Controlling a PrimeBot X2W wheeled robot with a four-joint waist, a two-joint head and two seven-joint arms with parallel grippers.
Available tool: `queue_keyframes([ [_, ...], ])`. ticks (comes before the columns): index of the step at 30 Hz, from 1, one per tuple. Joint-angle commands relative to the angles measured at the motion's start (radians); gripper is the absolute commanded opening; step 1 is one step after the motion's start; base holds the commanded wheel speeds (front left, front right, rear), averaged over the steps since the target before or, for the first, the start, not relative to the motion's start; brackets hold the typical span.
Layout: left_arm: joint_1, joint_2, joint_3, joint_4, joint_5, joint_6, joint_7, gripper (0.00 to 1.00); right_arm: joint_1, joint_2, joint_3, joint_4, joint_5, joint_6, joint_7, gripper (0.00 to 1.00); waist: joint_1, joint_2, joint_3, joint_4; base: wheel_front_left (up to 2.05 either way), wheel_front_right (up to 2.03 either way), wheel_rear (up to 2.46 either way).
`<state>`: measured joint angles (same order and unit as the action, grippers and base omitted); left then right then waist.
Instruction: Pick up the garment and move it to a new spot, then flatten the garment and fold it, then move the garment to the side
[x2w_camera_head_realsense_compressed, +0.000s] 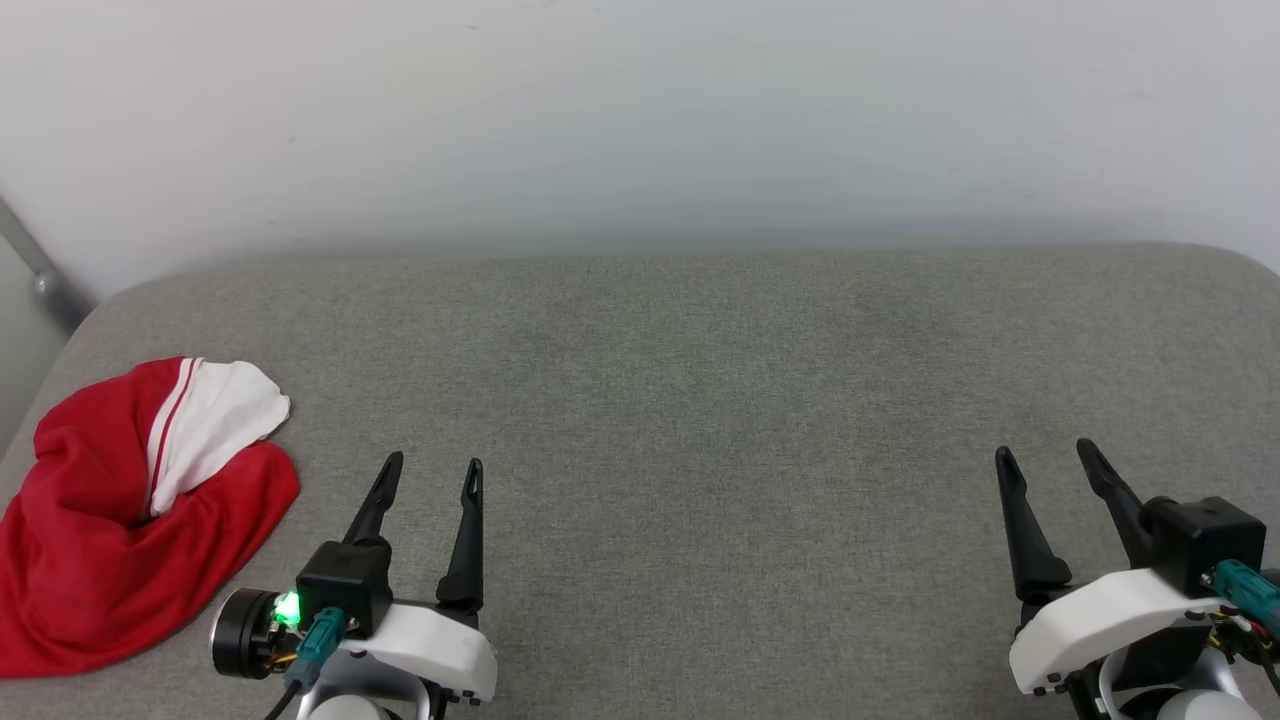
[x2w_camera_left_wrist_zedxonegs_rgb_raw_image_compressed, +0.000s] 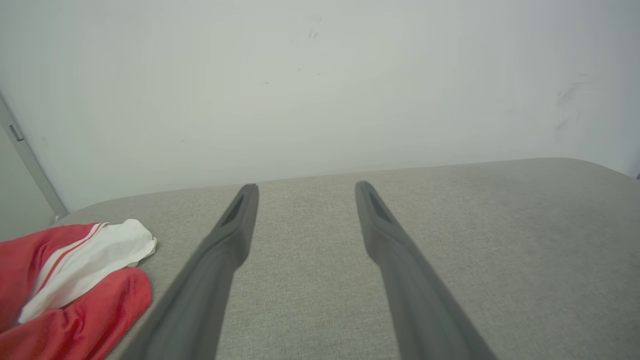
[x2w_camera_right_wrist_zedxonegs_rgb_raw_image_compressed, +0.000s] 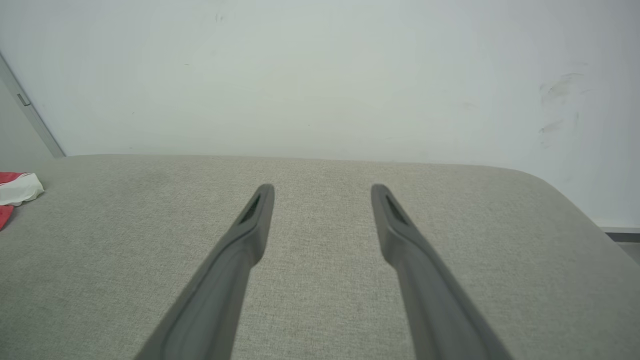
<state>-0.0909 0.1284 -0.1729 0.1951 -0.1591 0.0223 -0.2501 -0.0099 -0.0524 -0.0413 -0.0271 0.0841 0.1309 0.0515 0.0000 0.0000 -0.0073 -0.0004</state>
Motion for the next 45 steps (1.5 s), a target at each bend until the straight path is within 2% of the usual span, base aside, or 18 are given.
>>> queue_keyframes([
  [1,0.001,0.002,0.002,0.0,0.019,0.0,-0.009,1.0,0.012,0.003,0.0,-0.004,-0.014,0.0,-0.008,1.0,0.0,0.0,0.0,0.0,0.0,0.0,0.0],
  [6,0.003,-0.001,0.006,0.007,0.044,0.002,-0.017,1.0,0.013,0.003,-0.003,0.001,-0.034,0.0,-0.019,1.0,0.0,0.0,0.0,0.0,0.0,0.0,0.0],
  [20,0.005,-0.014,0.032,0.028,0.026,-0.003,-0.016,1.0,0.004,0.003,-0.011,0.025,0.015,0.0,-0.037,1.0,0.0,0.0,0.0,0.0,0.0,0.0,0.0],
  [27,-0.009,-0.022,0.044,0.038,0.017,0.0,-0.016,1.0,-0.001,0.004,-0.004,0.021,0.006,0.0,-0.037,1.0,0.0,0.0,-0.001,0.032,0.0,0.0,0.0],
  [28,-0.016,-0.023,0.051,0.043,0.015,-0.002,-0.016,1.0,0.001,0.004,0.006,0.012,0.002,0.0,-0.035,1.0,0.0,0.0,0.001,0.067,0.0,0.0,0.0],
  [45,0.003,-0.024,0.122,0.028,-0.022,0.004,-0.016,1.0,-0.029,0.003,0.111,0.018,0.027,0.0,-0.04,1.0,0.0,0.0,0.01,0.336,0.0,0.0,0.0],
])
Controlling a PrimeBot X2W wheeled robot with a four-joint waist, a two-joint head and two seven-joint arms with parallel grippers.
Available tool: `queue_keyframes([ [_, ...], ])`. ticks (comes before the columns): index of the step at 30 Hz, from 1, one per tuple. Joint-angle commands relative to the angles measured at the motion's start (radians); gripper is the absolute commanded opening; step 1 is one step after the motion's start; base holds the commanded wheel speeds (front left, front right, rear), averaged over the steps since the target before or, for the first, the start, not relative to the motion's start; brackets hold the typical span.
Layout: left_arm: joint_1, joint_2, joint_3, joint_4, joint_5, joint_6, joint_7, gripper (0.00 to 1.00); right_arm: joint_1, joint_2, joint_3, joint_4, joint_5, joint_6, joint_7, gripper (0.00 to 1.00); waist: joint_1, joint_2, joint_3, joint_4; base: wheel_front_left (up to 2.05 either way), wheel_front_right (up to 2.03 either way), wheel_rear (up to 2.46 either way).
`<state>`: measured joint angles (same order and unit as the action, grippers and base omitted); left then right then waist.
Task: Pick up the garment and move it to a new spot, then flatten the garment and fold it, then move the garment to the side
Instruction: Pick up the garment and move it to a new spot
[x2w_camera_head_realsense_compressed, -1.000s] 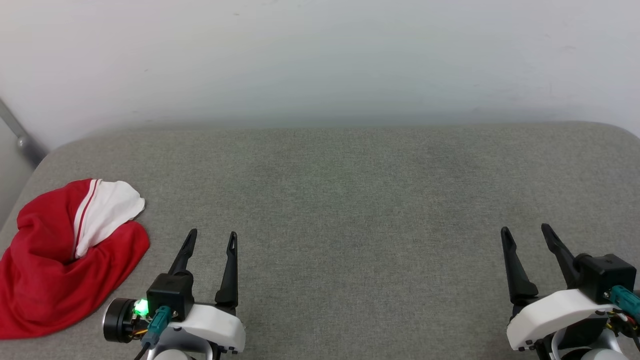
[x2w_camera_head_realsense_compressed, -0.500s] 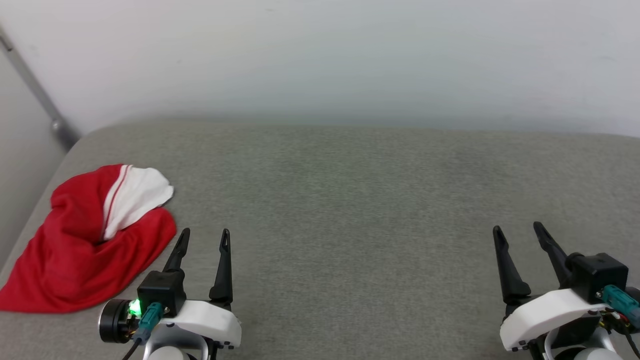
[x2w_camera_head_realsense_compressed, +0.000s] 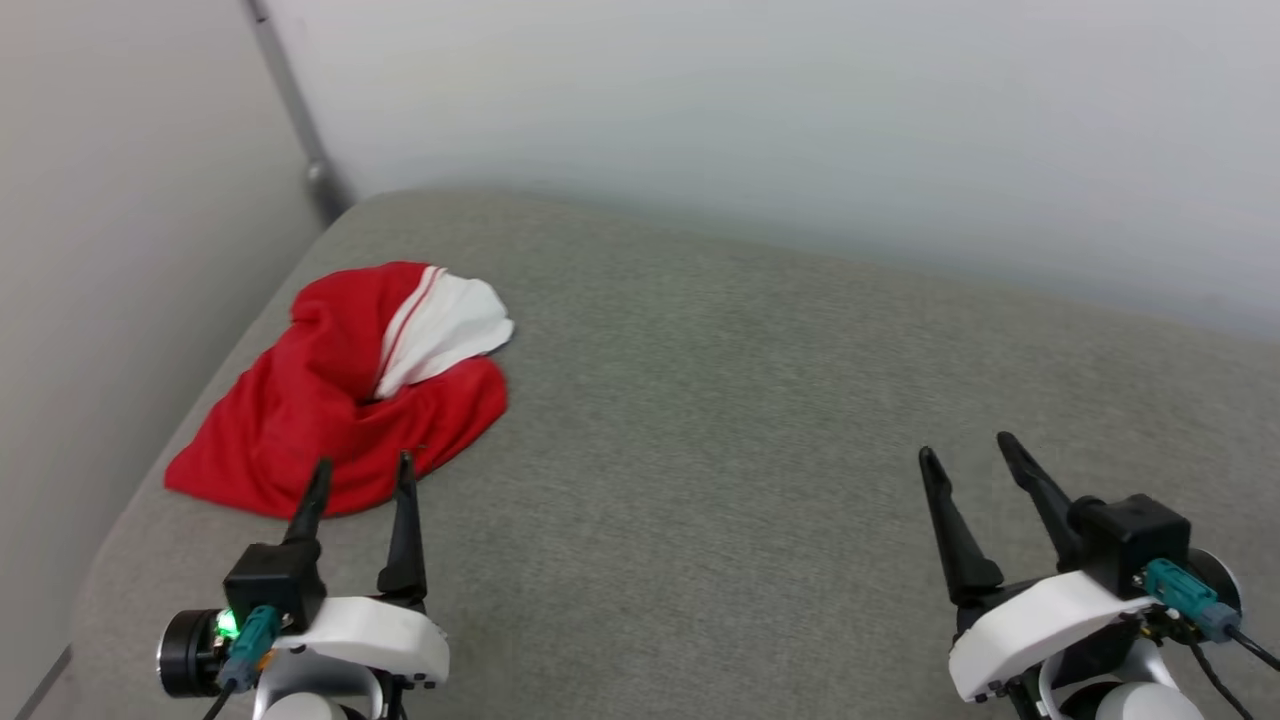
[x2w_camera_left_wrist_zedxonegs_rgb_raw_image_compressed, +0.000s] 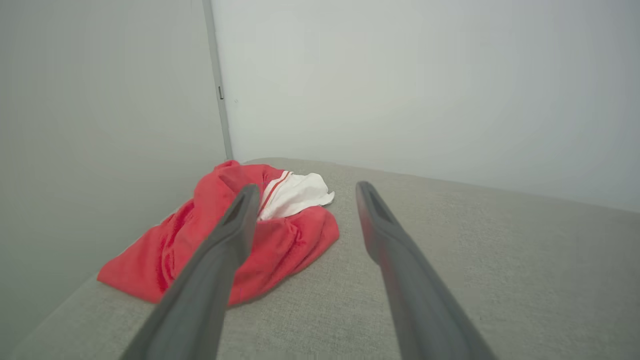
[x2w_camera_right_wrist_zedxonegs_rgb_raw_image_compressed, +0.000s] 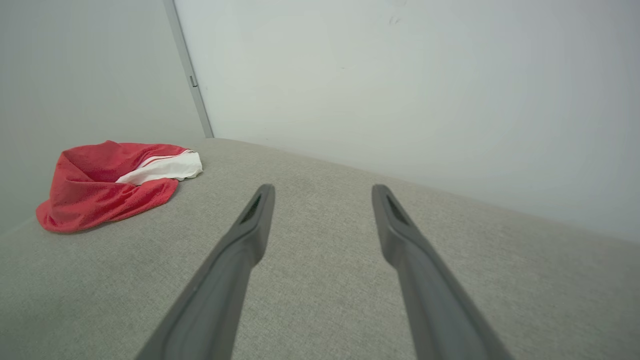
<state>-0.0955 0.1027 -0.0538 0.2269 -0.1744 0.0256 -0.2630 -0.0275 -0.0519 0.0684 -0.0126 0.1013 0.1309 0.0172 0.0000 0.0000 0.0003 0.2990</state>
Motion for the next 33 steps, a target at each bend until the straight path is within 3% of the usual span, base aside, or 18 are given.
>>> queue_keyframes([
  [1,0.01,0.004,0.013,-0.005,-0.008,0.002,-0.003,1.0,-0.015,0.002,0.007,0.004,0.008,0.0,-0.007,1.0,0.0,0.0,0.003,0.048,0.0,0.0,0.0],
  [12,0.033,0.012,0.049,-0.027,-0.01,0.008,-0.003,1.0,-0.03,0.002,0.021,0.018,0.012,0.0,-0.013,1.0,0.0,0.0,0.006,0.11,0.0,0.0,0.0],
  [24,-0.02,0.027,0.067,-0.027,-0.016,0.009,0.006,1.0,-0.036,0.002,0.023,0.022,0.003,0.0,-0.012,1.0,0.0,0.0,0.018,0.086,0.0,0.0,0.0],
  [28,-0.108,0.055,0.091,-0.029,-0.05,-0.003,0.079,1.0,-0.052,0.002,0.027,0.011,-0.002,0.0,-0.001,1.0,0.0,0.0,0.046,0.062,0.0,0.0,0.0],
  [33,-0.273,0.14,0.137,-0.022,-0.096,-0.018,0.241,1.0,-0.077,0.002,0.012,-0.005,-0.042,0.0,0.01,1.0,0.0,0.0,0.108,0.015,0.0,0.0,0.0],
])
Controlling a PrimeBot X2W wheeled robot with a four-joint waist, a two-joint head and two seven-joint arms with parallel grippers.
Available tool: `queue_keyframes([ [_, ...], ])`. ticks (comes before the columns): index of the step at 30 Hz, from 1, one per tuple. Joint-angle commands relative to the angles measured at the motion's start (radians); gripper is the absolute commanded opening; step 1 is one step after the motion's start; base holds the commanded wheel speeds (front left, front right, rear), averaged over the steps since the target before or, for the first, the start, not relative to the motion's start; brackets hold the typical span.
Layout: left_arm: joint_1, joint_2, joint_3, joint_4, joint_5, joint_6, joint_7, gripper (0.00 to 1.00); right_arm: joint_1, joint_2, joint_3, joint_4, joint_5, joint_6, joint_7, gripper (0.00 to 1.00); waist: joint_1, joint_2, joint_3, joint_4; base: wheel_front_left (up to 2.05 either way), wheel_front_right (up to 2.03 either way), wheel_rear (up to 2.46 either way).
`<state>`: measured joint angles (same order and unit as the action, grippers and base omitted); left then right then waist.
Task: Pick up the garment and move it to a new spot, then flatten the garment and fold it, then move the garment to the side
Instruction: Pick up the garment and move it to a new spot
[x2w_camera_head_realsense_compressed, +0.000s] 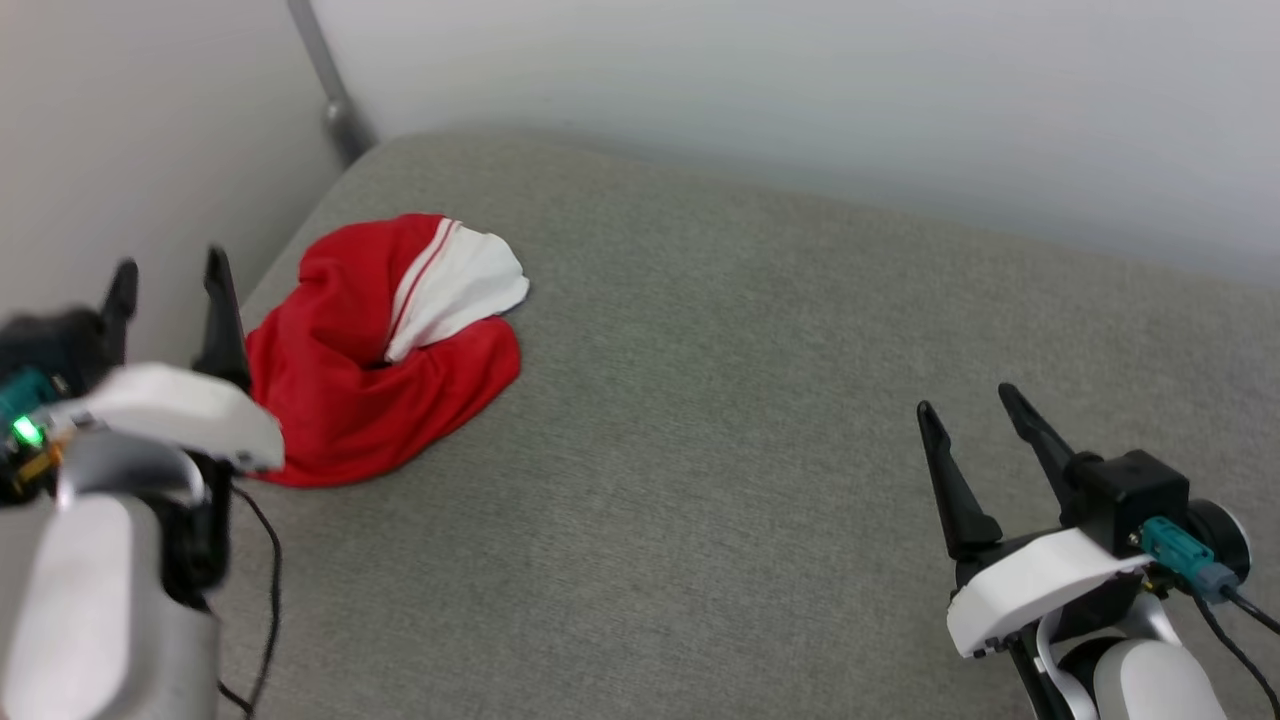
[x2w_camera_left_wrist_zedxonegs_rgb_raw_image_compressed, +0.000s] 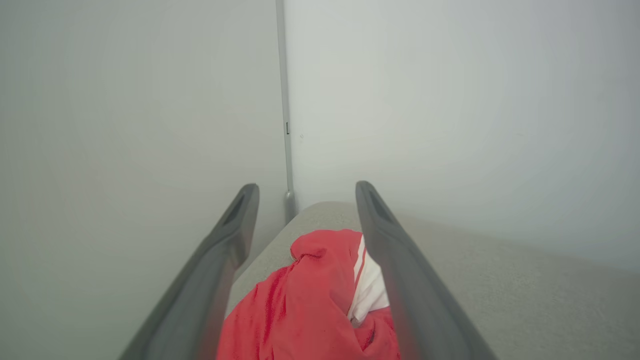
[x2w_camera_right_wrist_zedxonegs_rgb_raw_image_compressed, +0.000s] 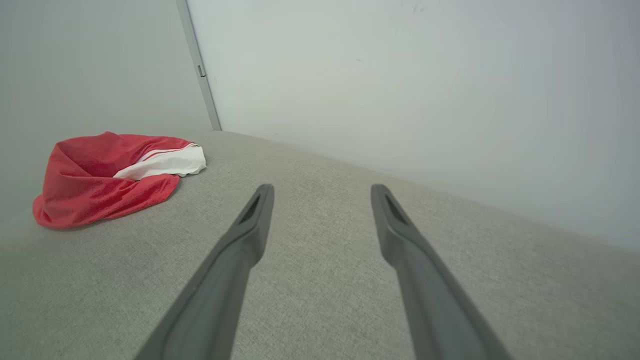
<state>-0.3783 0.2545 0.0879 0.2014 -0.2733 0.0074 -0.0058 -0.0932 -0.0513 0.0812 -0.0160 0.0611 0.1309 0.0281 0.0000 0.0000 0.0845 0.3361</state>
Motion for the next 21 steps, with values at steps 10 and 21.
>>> queue_keyframes([
  [10,-0.228,0.182,0.029,0.15,-0.174,-0.089,0.567,1.0,-0.072,0.002,-0.006,-0.021,-0.022,0.0,0.002,1.0,0.0,0.0,0.177,-0.125,0.0,0.0,0.0],
  [21,-0.188,0.242,0.085,0.348,-0.304,-0.085,0.822,1.0,-0.128,0.002,0.007,-0.014,-0.019,0.0,-0.005,1.0,0.0,0.0,0.286,-0.193,0.0,0.0,0.0],
])
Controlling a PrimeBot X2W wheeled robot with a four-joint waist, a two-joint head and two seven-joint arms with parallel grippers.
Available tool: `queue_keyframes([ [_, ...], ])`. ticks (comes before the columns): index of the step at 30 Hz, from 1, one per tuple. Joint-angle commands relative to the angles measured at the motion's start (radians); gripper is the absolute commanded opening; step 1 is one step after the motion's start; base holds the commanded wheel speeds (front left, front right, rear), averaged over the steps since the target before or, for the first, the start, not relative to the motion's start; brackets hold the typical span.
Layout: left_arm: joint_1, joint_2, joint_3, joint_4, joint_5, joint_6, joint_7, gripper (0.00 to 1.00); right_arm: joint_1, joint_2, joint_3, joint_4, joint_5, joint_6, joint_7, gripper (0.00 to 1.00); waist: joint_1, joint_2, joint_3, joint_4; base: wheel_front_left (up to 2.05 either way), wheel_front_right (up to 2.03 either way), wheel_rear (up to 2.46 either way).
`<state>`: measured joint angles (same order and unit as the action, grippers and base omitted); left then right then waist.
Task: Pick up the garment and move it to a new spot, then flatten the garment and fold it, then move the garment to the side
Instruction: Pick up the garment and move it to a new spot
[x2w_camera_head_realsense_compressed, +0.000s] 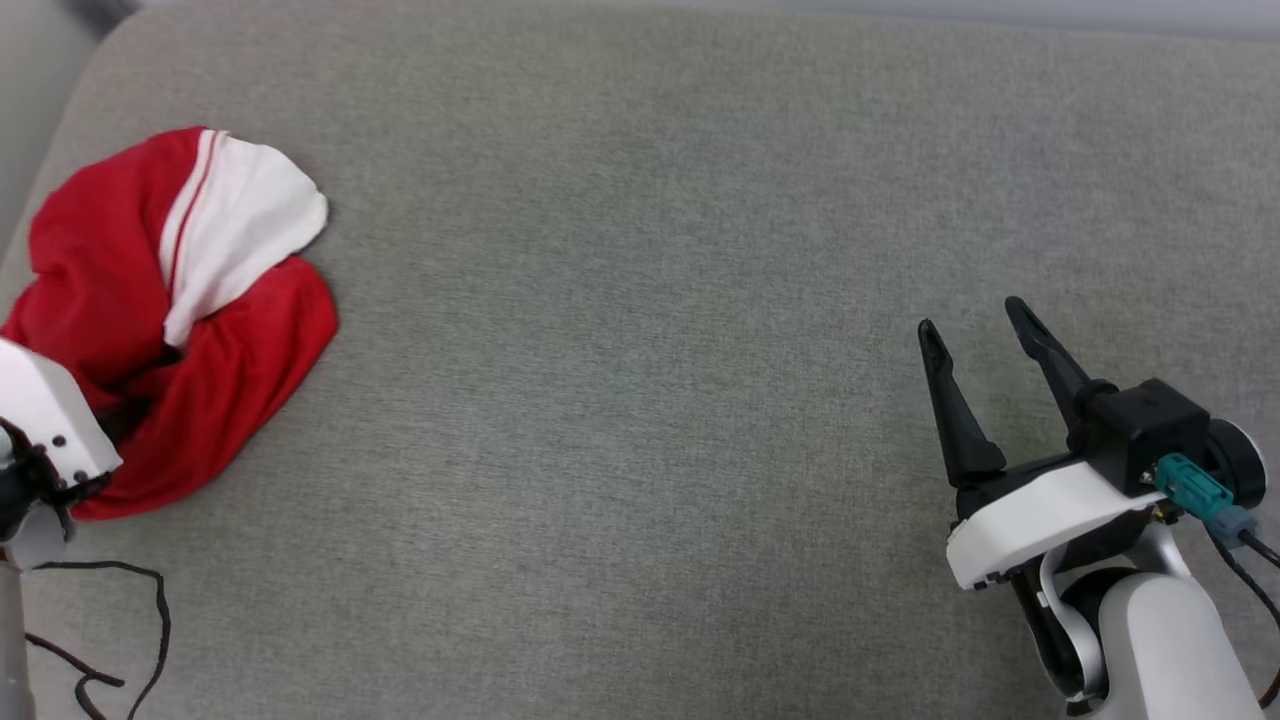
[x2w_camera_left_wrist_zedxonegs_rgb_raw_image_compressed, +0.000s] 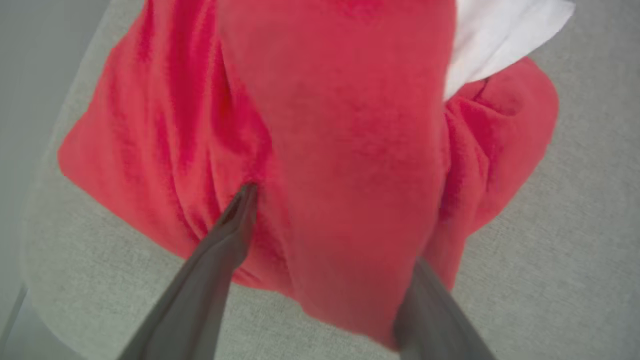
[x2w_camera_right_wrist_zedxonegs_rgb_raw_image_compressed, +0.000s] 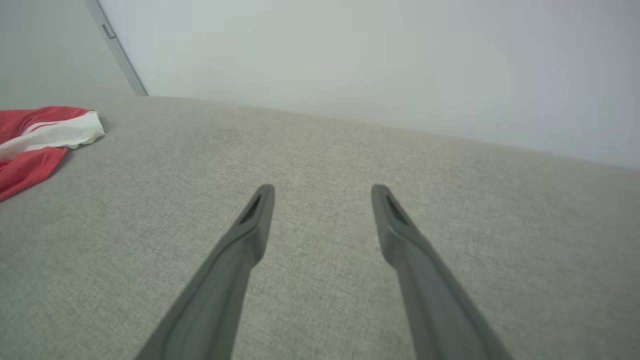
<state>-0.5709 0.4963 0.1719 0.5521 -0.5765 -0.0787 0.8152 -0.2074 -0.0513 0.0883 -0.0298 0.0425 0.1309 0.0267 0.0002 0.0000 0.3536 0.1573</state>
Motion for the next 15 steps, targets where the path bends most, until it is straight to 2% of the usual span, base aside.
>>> queue_keyframes([
  [1,0.005,-0.004,0.004,0.01,-0.006,0.002,0.001,1.0,-0.019,0.002,-0.001,-0.003,0.001,0.0,-0.003,1.0,-0.0002,0.0,0.026,-0.016,0.0,0.0,0.0],
  [8,0.014,-0.041,-0.002,0.111,-0.032,0.027,0.056,1.0,-0.033,0.002,-0.006,-0.009,-0.007,0.0,0.003,1.0,-0.0002,0.0,0.05,-0.023,0.0,0.0,0.0],
  [9,0.011,-0.041,-0.006,0.115,-0.029,0.027,0.054,0.87,-0.036,0.002,-0.007,-0.011,-0.008,0.0,0.004,1.0,-0.0002,0.0,0.052,-0.023,0.0,0.0,0.0],
  [10,0.007,-0.042,-0.009,0.117,-0.027,0.027,0.045,0.45,-0.038,0.002,-0.007,-0.012,-0.011,0.0,0.003,1.0,-0.0002,0.0,0.052,-0.024,0.0,0.0,0.0],
  [11,0.002,-0.045,-0.01,0.12,-0.03,0.025,0.042,0.16,-0.041,0.002,-0.007,-0.013,-0.015,0.0,0.003,1.0,-0.0002,0.0,0.051,-0.024,0.0,0.0,0.0],
  [12,-0.001,-0.047,-0.013,0.124,-0.031,0.023,0.039,0.0,-0.043,0.002,-0.008,-0.014,-0.016,0.0,0.002,1.0,-0.0002,0.0,0.049,-0.023,0.0,0.0,0.0],
  [15,-0.02,-0.042,-0.02,0.119,-0.016,0.019,0.0,0.0,-0.04,0.002,-0.011,-0.011,-0.022,0.0,0.0,1.0,-0.0002,0.0,0.031,-0.021,0.0,0.0,0.0],
])
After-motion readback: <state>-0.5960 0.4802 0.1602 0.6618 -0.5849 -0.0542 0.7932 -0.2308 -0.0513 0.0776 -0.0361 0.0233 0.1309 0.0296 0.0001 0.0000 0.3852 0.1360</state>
